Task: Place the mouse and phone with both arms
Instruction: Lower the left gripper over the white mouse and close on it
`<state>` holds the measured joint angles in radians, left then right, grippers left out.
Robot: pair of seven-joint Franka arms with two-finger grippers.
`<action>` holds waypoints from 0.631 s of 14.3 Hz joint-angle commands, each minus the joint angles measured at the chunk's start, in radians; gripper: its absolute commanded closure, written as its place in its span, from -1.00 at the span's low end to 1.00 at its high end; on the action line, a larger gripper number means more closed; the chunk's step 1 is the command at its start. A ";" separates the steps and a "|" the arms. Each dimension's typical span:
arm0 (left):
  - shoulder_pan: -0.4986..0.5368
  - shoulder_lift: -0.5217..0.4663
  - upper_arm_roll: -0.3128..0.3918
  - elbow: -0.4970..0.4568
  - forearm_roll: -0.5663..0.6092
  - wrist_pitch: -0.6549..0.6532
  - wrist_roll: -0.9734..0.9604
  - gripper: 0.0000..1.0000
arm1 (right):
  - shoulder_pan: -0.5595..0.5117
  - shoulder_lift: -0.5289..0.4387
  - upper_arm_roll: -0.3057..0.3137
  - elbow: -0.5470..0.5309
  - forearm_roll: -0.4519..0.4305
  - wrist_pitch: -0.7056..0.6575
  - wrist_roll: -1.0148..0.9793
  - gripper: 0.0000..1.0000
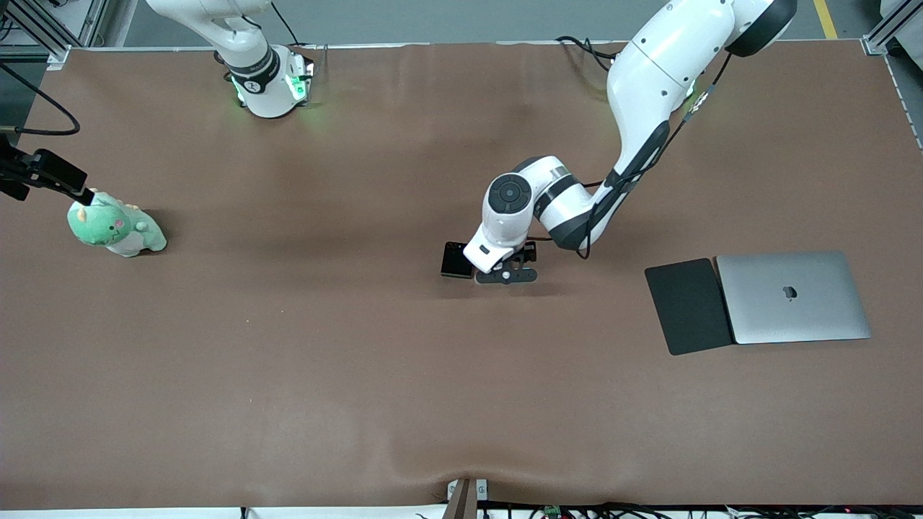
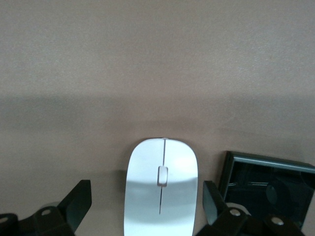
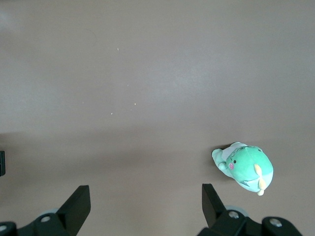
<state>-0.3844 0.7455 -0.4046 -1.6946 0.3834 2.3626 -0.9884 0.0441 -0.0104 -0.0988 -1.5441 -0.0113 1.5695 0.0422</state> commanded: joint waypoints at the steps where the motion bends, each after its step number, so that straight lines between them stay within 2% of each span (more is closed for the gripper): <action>1: -0.025 0.034 0.003 0.038 0.015 0.003 -0.027 -1.00 | 0.007 -0.002 -0.001 -0.001 0.001 -0.003 0.013 -1.00; 6: -0.027 0.034 0.003 0.035 0.015 0.003 -0.027 -1.00 | 0.005 -0.002 -0.001 -0.001 0.001 -0.006 0.013 -1.00; 7: -0.025 0.034 0.003 0.032 0.015 0.003 -0.027 -0.97 | 0.005 -0.002 -0.001 -0.001 0.001 -0.005 0.013 -1.00; 9: -0.025 0.032 0.003 0.026 0.015 0.003 -0.027 -0.79 | 0.005 -0.002 -0.001 -0.001 0.001 -0.005 0.013 -1.00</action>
<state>-0.4014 0.7633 -0.4041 -1.6841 0.3834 2.3625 -0.9888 0.0441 -0.0104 -0.0987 -1.5441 -0.0113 1.5695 0.0422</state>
